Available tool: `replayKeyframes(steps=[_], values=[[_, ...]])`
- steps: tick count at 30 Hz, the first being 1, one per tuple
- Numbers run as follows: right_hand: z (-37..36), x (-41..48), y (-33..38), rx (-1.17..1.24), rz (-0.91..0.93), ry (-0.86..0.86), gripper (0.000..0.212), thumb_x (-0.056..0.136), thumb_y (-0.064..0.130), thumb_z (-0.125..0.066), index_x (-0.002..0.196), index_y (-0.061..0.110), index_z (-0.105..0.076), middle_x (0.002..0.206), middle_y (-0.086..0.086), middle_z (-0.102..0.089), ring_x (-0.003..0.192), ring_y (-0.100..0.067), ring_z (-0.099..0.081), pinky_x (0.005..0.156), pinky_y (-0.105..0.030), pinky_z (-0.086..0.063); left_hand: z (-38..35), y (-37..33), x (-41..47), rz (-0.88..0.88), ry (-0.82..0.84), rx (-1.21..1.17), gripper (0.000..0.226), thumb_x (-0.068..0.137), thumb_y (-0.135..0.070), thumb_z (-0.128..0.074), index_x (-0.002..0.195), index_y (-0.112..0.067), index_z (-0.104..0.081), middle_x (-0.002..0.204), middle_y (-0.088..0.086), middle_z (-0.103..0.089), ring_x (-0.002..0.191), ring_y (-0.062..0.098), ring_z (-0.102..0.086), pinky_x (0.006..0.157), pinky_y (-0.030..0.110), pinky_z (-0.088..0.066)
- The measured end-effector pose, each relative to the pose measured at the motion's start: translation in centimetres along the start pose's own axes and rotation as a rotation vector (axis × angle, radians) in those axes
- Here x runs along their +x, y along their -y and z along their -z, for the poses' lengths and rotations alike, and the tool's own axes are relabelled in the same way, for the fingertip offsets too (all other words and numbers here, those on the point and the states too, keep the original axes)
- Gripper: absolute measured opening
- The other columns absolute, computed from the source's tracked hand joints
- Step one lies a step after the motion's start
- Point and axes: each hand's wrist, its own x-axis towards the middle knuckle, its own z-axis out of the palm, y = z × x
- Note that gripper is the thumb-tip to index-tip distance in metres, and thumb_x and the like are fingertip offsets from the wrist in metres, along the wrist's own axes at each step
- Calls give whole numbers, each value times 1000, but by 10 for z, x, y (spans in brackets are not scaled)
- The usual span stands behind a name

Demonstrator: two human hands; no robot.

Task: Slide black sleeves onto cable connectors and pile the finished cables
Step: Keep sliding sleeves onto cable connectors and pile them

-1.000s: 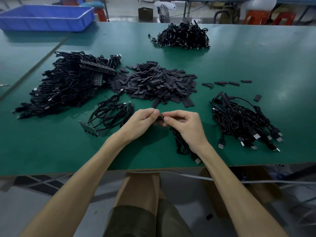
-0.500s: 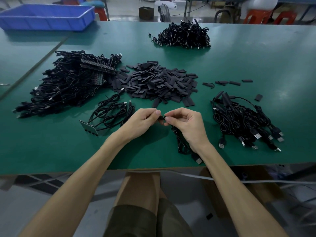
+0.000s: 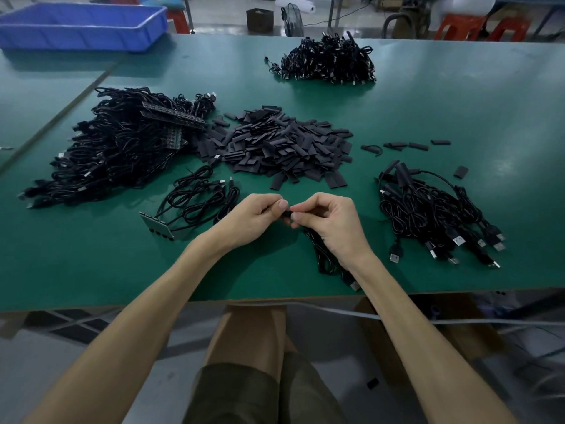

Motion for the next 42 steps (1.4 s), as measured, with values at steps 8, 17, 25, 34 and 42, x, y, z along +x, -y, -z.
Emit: replayKeyframes(steps=[8, 17, 25, 34, 42], values=[[-1, 0, 2, 26, 3, 23, 9, 86, 1, -77, 88, 8, -73, 83, -15, -78, 77, -26, -74, 79, -33, -61, 2, 1, -2, -56, 19, -27, 32, 107, -21, -42, 86, -12, -65, 77, -12, -61, 70, 4, -47, 68, 24, -38], [-2, 1, -2, -119, -26, 45, 15, 90, 4, -77, 84, 14, -68, 80, -7, -78, 69, -22, -70, 74, -39, -60, 2, 1, -2, -23, 25, -11, 38, 109, -22, -41, 90, 2, -65, 83, 2, -65, 76, 19, -51, 73, 36, -41], [-3, 0, 0, -197, -43, 48, 22, 90, 0, -75, 80, 16, -64, 77, -4, -77, 66, -21, -69, 72, -40, -60, 2, -4, -3, -24, 56, 35, 32, 108, -17, -43, 85, -10, -62, 69, -19, -58, 65, 5, -42, 64, 24, -35], [-5, -1, 6, -261, -41, 14, 19, 92, 3, -74, 82, 17, -65, 76, -1, -77, 64, -16, -68, 68, -31, -58, 3, -3, -2, -33, 83, 27, 27, 108, -17, -46, 86, -16, -62, 69, -4, -47, 63, 13, -37, 60, 31, -30], [-5, -1, 6, -301, -46, -12, 20, 90, 5, -76, 82, 19, -65, 76, 0, -75, 62, -14, -68, 71, -36, -60, 4, 0, -2, -35, 76, 1, 20, 106, -14, -51, 91, -16, -64, 70, 0, -59, 64, 8, -49, 63, 26, -37]])
